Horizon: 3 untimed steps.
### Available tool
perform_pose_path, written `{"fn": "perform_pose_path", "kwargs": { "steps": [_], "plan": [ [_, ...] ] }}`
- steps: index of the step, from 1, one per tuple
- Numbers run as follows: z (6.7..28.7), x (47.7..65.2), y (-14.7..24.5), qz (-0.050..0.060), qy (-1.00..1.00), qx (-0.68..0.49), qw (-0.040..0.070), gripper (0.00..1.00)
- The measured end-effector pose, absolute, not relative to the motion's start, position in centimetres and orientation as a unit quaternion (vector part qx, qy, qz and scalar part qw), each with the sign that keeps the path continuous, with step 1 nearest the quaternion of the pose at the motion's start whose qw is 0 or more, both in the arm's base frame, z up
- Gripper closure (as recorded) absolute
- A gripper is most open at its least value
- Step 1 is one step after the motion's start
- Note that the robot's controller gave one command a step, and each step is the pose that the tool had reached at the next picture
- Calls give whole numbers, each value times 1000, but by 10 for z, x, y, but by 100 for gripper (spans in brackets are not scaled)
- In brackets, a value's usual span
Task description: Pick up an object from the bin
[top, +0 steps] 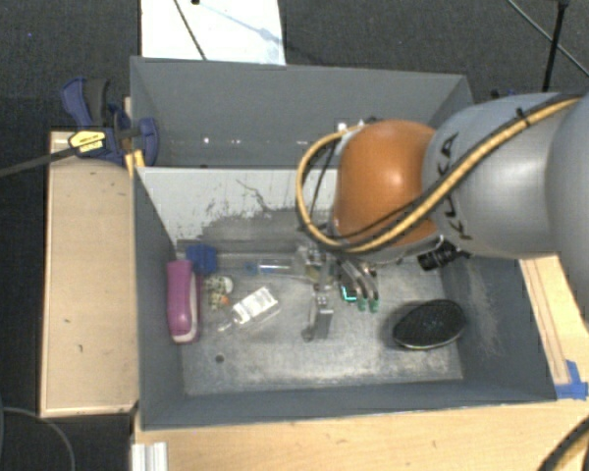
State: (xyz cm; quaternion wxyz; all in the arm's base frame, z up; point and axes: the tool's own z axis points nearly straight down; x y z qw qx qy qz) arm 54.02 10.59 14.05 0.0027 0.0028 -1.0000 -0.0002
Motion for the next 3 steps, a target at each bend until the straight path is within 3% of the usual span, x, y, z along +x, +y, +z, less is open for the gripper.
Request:
{"fn": "perform_pose_path", "kwargs": {
  "steps": [1, 2, 3],
  "plan": [
    [69, 582, 129, -1, -1000, 31, -3, 0],
    [71, 582, 128, -1, -1000, 29, -2, 100],
    [70, 580, 129, -1, -1000, 29, 0, 0]
  ]
}}
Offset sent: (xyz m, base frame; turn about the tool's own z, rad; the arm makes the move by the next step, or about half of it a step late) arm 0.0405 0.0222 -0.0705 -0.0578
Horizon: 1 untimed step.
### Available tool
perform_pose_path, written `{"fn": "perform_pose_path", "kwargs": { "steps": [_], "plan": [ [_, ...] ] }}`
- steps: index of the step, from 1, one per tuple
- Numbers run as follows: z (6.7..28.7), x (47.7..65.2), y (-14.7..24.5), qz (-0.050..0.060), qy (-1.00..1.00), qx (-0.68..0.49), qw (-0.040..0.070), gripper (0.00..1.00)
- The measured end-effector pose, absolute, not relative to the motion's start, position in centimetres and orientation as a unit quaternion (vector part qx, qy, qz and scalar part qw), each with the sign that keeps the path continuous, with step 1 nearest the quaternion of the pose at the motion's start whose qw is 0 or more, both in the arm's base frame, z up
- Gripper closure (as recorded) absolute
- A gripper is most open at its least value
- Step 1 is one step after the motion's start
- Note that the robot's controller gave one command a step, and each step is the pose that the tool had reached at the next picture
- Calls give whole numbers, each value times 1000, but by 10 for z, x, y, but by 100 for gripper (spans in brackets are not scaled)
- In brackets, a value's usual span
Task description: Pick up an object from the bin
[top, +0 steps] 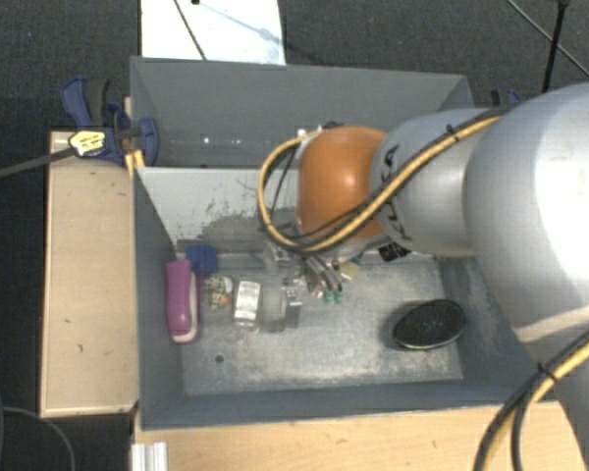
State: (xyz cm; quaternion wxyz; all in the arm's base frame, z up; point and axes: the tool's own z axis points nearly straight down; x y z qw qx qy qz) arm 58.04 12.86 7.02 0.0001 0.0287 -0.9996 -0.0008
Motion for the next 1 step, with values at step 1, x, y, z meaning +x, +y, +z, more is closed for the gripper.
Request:
{"fn": "perform_pose_path", "kwargs": {
  "steps": [1],
  "plan": [
    [70, 555, 183, -1, -999, 45, 0, 0]
  ]
}}
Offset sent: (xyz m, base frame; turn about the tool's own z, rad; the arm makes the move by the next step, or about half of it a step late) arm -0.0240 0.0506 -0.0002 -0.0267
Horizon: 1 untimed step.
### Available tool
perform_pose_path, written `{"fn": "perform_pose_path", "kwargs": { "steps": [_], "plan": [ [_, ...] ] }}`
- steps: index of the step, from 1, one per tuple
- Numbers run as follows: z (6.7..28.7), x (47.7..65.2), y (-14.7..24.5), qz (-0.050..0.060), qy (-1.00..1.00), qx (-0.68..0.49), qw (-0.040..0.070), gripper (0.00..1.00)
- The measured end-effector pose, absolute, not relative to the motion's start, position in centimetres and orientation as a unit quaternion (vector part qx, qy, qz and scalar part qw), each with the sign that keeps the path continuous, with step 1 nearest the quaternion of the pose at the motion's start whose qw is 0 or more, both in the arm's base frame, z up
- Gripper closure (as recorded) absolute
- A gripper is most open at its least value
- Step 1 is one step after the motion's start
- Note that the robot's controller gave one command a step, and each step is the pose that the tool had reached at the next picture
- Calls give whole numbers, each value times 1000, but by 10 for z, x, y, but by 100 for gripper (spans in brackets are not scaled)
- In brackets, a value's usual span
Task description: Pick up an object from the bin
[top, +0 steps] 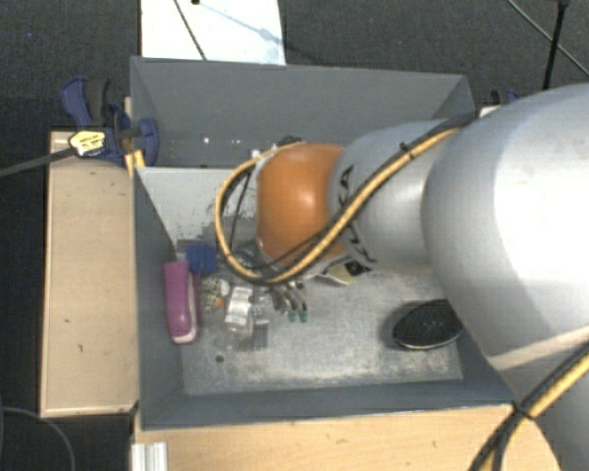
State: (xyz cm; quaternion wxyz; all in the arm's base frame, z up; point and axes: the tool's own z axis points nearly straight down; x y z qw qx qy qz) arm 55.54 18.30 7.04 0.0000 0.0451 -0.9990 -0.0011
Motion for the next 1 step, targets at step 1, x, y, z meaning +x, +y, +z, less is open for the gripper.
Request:
{"fn": "perform_pose_path", "kwargs": {
  "steps": [1],
  "plan": [
    [70, 557, 179, 0, -999, 41, -1, 100]
  ]
}}
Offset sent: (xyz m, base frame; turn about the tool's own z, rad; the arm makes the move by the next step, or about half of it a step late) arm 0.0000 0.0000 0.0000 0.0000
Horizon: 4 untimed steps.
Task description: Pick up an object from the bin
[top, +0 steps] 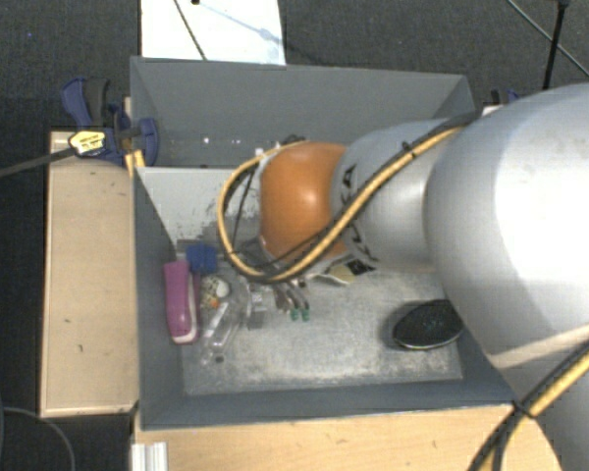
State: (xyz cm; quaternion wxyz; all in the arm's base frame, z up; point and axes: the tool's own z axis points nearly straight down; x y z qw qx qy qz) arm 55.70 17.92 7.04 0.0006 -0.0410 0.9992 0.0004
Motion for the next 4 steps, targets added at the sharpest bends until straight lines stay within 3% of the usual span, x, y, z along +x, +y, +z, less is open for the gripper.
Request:
{"fn": "perform_pose_path", "kwargs": {
  "steps": [1, 2, 3, 4],
  "plan": [
    [70, 557, 179, 1, 999, -40, 1, 0],
    [70, 557, 179, 0, 999, -39, 0, 100],
    [70, 557, 179, 1, 999, -39, 1, 0],
    [70, 516, 209, -2, 968, -252, 0, 0]
  ]
}}
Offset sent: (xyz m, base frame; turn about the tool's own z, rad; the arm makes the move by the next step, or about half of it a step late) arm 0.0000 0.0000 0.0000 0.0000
